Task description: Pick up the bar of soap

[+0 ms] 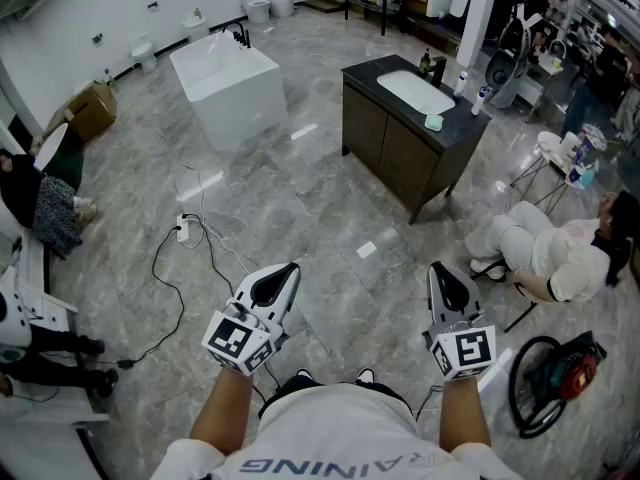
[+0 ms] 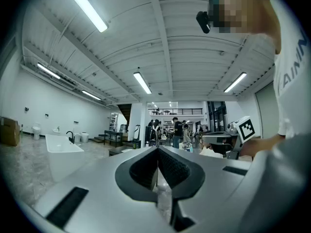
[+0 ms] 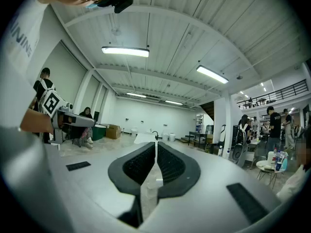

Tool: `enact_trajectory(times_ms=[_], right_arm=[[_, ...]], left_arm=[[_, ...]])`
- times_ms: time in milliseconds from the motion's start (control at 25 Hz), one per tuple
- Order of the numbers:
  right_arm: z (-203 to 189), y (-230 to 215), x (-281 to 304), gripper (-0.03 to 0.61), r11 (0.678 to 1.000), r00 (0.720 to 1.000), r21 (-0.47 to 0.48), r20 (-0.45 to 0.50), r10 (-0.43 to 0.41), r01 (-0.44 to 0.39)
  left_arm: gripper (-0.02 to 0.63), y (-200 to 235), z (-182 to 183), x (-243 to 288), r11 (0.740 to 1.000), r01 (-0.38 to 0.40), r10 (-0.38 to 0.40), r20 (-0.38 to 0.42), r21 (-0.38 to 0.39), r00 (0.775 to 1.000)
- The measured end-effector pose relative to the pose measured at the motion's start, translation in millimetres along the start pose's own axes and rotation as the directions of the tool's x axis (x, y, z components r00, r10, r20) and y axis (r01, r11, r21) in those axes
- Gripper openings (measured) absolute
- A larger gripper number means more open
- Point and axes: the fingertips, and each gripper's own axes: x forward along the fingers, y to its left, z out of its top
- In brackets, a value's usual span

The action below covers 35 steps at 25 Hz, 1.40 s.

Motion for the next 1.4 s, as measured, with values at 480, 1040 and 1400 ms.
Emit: enact_trajectory(times_ms=[480, 1040, 1400], right_arm=[[-8, 9, 0, 0.028, 0.999, 1.000, 0.040, 0.002, -0.002, 0.002], [-8, 86, 36, 0.028, 0.999, 1.000, 0.041, 0.011, 0.027, -0.027], [-8, 112, 51, 0.028, 0.999, 0.999, 0.046, -0.030, 0.022, -0.020]], left_arm=[[0.011, 3, -3, -4, 1.000, 0.023, -0.023, 0.007, -0.006, 1.000], [0.011, 62, -18, -51, 0.999, 0.040, -0.040, 0.006, -0.019, 0.999], [0.011, 84, -28, -54, 0.997, 0.068, -0.068, 0.002, -0.041, 0.998]])
